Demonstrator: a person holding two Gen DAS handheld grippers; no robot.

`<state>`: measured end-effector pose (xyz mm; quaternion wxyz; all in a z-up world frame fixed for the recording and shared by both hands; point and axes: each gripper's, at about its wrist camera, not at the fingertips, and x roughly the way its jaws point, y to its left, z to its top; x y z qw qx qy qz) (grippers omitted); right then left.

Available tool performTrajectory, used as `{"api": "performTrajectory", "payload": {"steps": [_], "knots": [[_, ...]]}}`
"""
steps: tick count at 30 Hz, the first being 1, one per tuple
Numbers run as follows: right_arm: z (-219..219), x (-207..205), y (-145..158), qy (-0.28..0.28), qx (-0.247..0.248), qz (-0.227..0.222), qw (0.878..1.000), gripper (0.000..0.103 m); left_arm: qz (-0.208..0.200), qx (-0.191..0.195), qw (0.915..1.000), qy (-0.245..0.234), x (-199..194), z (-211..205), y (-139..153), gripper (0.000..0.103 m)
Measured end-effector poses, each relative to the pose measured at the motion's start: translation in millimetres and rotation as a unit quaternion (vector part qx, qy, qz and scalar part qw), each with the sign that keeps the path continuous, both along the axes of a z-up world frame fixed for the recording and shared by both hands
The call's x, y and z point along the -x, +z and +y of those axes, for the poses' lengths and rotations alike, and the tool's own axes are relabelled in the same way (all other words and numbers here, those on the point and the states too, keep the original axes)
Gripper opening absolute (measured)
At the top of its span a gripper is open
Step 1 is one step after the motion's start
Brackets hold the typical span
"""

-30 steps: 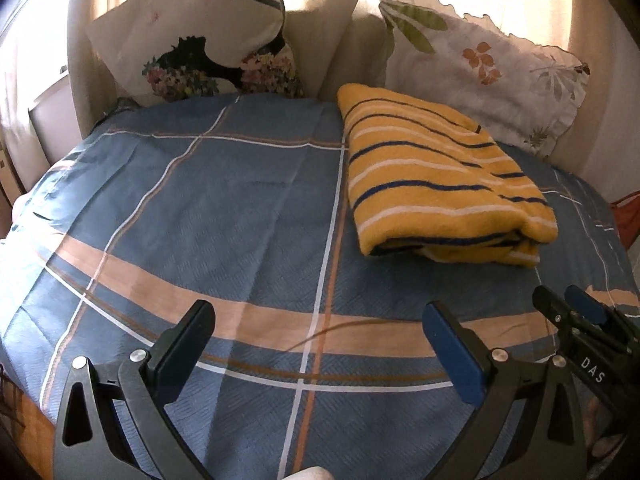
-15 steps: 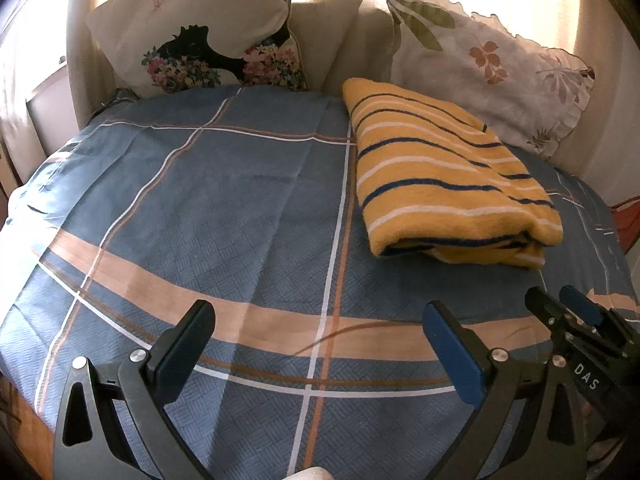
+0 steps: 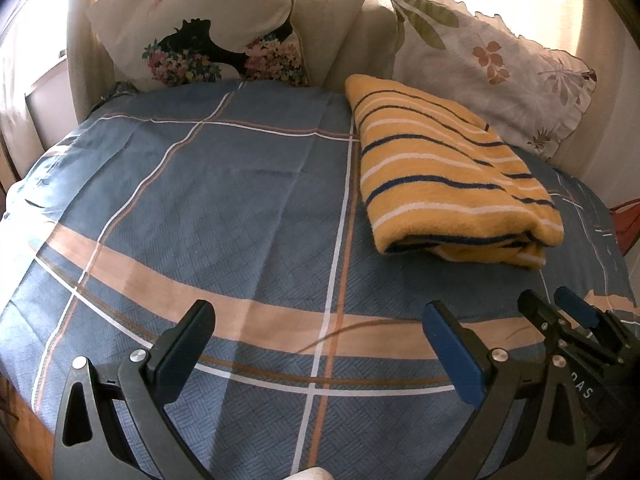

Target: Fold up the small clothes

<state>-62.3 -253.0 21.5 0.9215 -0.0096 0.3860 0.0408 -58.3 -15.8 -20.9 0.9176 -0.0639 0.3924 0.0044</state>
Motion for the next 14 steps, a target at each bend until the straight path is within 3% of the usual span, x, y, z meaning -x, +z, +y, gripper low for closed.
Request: {"api": "performTrajectory", "payload": {"steps": [14], "knots": [[7.8, 1.3, -2.6, 0.012, 0.000, 0.002, 1.000, 0.071, -0.002, 0.011, 0.9999, 0.003, 1.0, 3.7, 0.6, 0.103]]}}
